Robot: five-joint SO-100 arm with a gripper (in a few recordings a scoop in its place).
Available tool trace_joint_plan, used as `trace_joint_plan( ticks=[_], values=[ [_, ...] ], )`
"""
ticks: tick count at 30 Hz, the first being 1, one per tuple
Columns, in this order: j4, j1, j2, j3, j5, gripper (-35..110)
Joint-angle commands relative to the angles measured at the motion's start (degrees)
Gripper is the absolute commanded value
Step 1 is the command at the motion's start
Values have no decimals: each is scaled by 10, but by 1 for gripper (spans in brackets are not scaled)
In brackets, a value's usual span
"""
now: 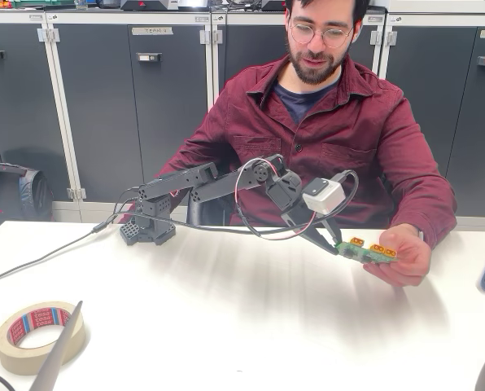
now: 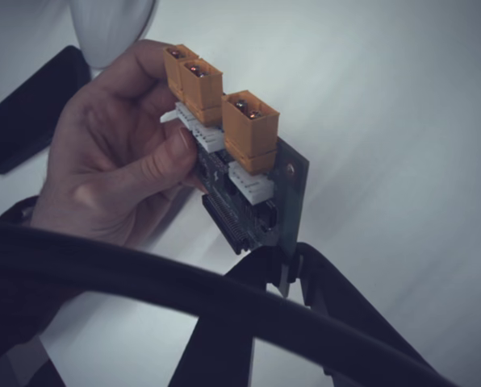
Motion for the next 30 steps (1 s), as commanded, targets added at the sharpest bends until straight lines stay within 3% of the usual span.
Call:
trace_joint_plan(
  ticks=[1,30],
  values=[
    [4,7,8,-34,-2,-5],
    [14,0,5,-48,0,-5]
  ],
)
